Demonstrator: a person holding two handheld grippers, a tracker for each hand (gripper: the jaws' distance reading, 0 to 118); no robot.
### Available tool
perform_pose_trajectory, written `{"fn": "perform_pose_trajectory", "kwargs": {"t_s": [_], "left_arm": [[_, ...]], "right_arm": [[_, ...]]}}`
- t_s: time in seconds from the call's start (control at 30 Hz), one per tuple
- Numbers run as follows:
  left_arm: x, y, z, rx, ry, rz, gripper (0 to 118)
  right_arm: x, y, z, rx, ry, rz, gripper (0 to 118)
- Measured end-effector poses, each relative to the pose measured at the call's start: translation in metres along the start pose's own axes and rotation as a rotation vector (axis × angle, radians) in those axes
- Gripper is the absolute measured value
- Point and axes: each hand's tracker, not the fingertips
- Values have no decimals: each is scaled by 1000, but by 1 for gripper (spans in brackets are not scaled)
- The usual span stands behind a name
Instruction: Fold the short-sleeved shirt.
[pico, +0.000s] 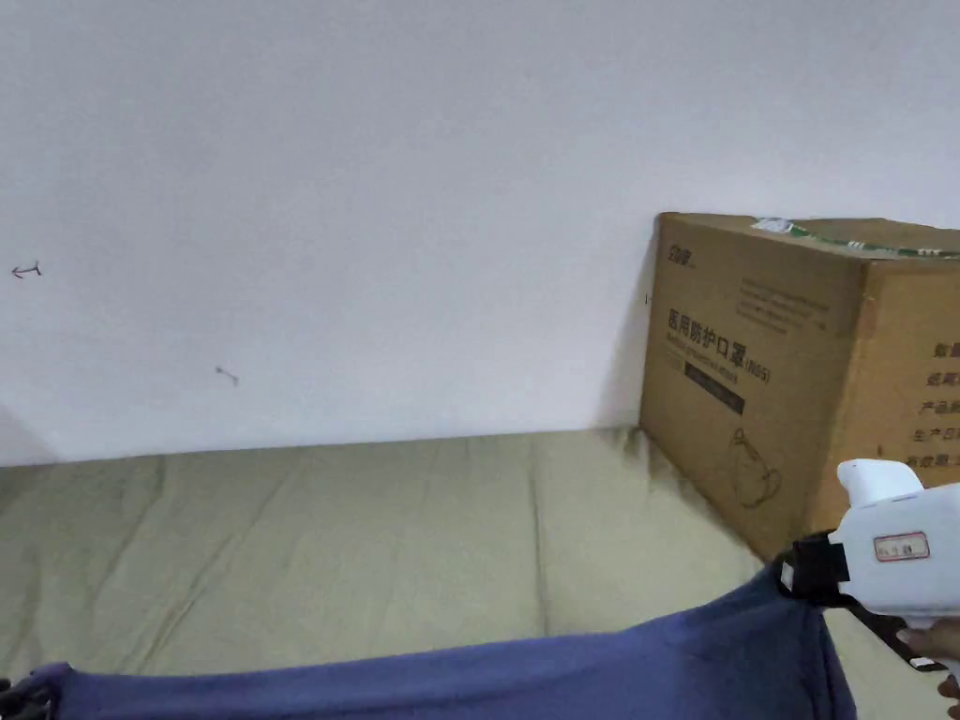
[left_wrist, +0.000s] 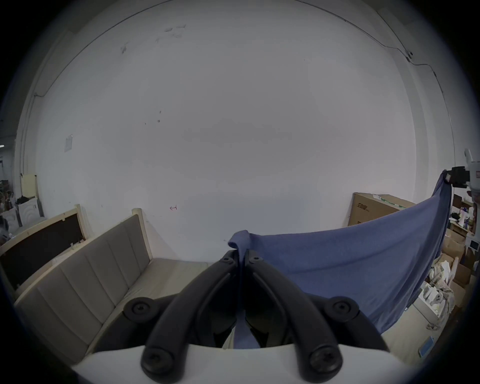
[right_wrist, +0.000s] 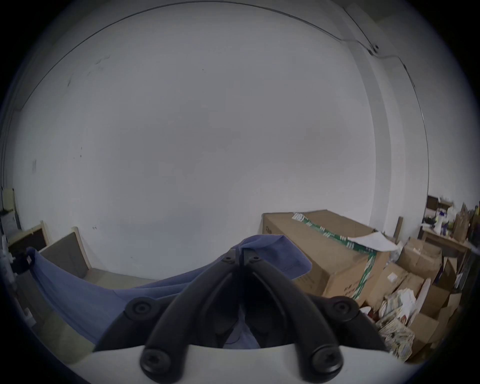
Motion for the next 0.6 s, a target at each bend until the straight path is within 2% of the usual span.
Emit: {"fn": "perform_pose_trajectory", "kwargs": {"t_s": [0.1,0.2,0.33,0.43,0.6], "left_arm": [[5,-12,-18,-9,18,-6,3],[9,-48,-36,-66,28,-1,3],[18,-144,-56,-265,23,-11,3],[24,-230,-46,-369,-2,-24,3],[21,-353,-1,-573,-40,-25,3]], "right_arm": [[-8,-20,-15,-5,-4,19,1],[-11,-69,-43,-65,-1,38,1],[-16,-194,-62,-250,5,-3,1],[-13,-303,-58,-414,29,-78,1],[4,-451,-11,-656,39,-20,1]]}}
